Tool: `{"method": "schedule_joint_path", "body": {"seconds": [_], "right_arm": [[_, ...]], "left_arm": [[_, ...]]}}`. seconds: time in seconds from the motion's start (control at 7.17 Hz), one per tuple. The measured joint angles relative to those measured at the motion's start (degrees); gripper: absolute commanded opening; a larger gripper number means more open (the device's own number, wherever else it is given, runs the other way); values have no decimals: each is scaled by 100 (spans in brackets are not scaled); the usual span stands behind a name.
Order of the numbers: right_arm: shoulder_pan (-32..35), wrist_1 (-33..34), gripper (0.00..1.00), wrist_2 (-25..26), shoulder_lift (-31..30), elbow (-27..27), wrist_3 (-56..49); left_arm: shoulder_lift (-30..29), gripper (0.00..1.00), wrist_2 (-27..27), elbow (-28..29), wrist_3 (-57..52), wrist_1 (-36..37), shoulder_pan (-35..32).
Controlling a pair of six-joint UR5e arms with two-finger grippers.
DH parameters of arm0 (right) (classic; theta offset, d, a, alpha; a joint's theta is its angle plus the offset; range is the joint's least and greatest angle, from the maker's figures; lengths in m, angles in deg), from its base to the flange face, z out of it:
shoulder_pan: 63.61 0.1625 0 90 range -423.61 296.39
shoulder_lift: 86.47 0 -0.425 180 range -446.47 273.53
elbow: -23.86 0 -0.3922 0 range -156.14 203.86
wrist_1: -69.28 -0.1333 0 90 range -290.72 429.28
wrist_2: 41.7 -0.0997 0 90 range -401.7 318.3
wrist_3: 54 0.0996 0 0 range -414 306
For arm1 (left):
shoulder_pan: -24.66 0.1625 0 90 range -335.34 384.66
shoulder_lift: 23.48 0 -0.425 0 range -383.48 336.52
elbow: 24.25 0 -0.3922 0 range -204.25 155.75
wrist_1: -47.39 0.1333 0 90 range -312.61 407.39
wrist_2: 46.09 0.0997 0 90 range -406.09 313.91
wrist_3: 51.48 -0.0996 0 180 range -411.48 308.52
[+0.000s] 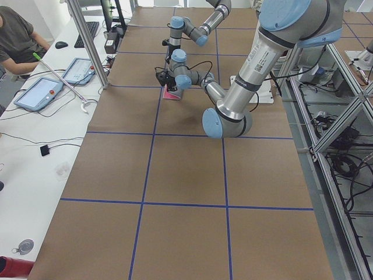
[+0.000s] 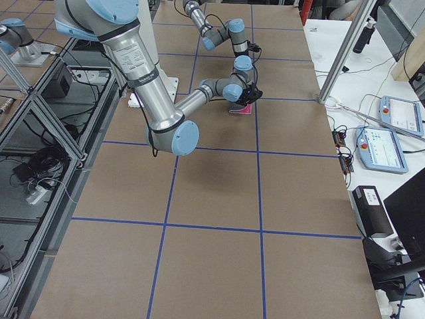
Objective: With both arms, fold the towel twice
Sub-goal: 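Lower the folded edge onto the far edge and open both grippers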
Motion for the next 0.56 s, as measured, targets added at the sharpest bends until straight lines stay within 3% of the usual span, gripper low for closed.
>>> {"method": "schedule_joint_path", "body": {"seconds": [0.56], "right_arm": [[-7,-8,0,2,12,58,-15]], "left_arm": [[6,0,-1,84,-3,-1,-18]]}}
